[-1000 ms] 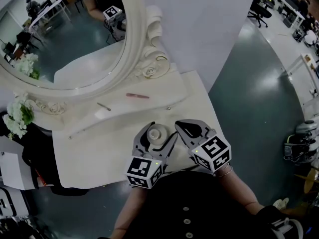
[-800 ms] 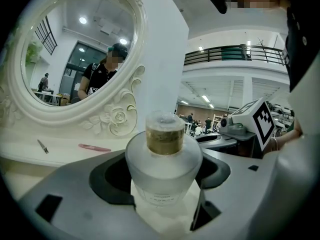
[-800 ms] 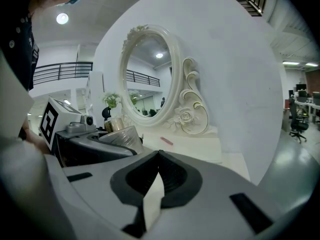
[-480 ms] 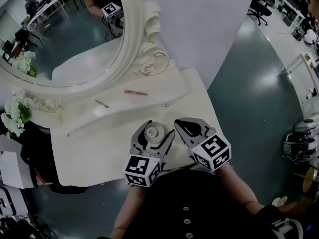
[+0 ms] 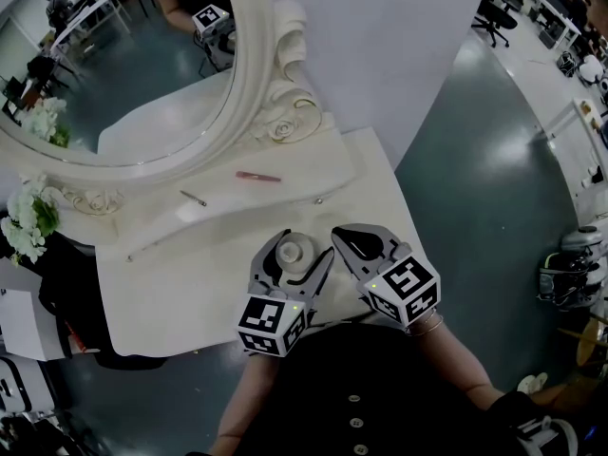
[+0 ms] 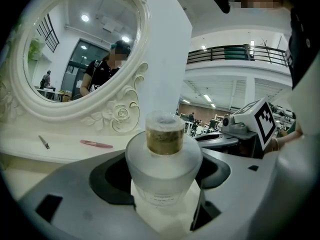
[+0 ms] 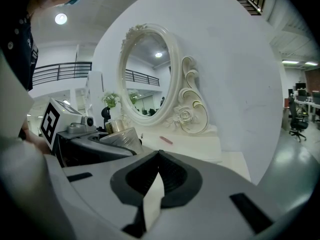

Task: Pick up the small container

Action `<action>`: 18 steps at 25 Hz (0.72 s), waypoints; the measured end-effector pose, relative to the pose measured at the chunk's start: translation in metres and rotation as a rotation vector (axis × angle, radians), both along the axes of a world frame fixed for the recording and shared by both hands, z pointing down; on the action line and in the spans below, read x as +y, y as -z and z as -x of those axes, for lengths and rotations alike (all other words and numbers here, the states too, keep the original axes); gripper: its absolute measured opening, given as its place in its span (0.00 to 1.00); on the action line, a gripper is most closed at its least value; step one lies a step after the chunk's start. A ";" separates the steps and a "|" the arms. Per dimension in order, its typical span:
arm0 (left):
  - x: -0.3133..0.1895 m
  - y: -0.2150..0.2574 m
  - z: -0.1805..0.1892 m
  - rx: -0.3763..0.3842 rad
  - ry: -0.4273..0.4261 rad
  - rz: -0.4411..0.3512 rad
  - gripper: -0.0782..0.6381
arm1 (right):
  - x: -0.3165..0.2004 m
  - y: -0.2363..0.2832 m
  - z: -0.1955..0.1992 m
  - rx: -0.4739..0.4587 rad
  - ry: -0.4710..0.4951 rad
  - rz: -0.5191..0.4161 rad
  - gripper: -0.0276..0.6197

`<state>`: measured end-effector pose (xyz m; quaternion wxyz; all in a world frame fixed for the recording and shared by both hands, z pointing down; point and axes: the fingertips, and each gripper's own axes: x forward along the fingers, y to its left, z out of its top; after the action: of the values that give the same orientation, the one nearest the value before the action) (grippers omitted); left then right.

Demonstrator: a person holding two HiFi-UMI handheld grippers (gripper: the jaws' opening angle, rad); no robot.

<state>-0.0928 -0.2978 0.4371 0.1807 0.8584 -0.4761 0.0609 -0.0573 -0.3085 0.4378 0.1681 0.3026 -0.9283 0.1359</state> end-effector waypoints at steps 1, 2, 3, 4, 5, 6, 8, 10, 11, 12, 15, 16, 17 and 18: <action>0.000 0.000 0.000 0.002 -0.001 0.000 0.55 | 0.000 0.000 0.000 0.001 -0.001 0.000 0.05; -0.001 0.000 0.000 0.002 -0.001 0.001 0.55 | -0.001 0.000 0.000 0.001 -0.004 -0.001 0.05; -0.001 0.000 0.000 0.001 -0.001 0.001 0.55 | -0.002 0.000 0.000 0.000 -0.007 -0.001 0.05; -0.002 0.000 0.001 0.001 0.000 0.001 0.55 | -0.003 0.000 -0.001 -0.002 -0.010 -0.001 0.05; -0.002 0.000 0.001 0.000 -0.001 0.001 0.55 | -0.003 0.000 0.000 -0.003 -0.010 -0.001 0.05; -0.003 0.000 0.001 0.000 -0.001 0.000 0.55 | -0.004 0.000 0.000 -0.004 -0.010 -0.002 0.05; -0.004 0.001 0.001 0.000 -0.003 -0.001 0.55 | -0.005 0.000 0.000 -0.003 -0.011 -0.004 0.05; -0.005 0.001 0.002 0.000 -0.006 -0.002 0.55 | -0.006 0.000 0.001 -0.001 -0.013 -0.006 0.05; -0.005 0.001 0.002 0.000 -0.007 -0.003 0.55 | -0.007 0.000 0.001 -0.001 -0.012 -0.005 0.05; -0.006 0.001 0.002 0.000 -0.007 -0.004 0.55 | -0.007 0.000 0.002 -0.001 -0.012 -0.005 0.05; -0.007 0.001 0.002 0.000 -0.005 -0.004 0.55 | -0.008 -0.001 0.002 -0.001 -0.009 0.001 0.05; -0.008 0.001 0.002 -0.001 -0.006 -0.004 0.55 | -0.008 -0.001 0.002 0.000 -0.009 0.002 0.05; -0.008 0.001 0.002 -0.001 -0.006 -0.004 0.55 | -0.008 -0.002 0.002 0.001 -0.009 0.003 0.05; -0.009 0.001 0.003 -0.001 -0.007 -0.003 0.55 | -0.008 -0.002 0.002 0.004 -0.009 0.003 0.05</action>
<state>-0.0954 -0.3063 0.4362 0.1788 0.8604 -0.4733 0.0611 -0.0593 -0.3168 0.4402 0.1697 0.3067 -0.9265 0.1373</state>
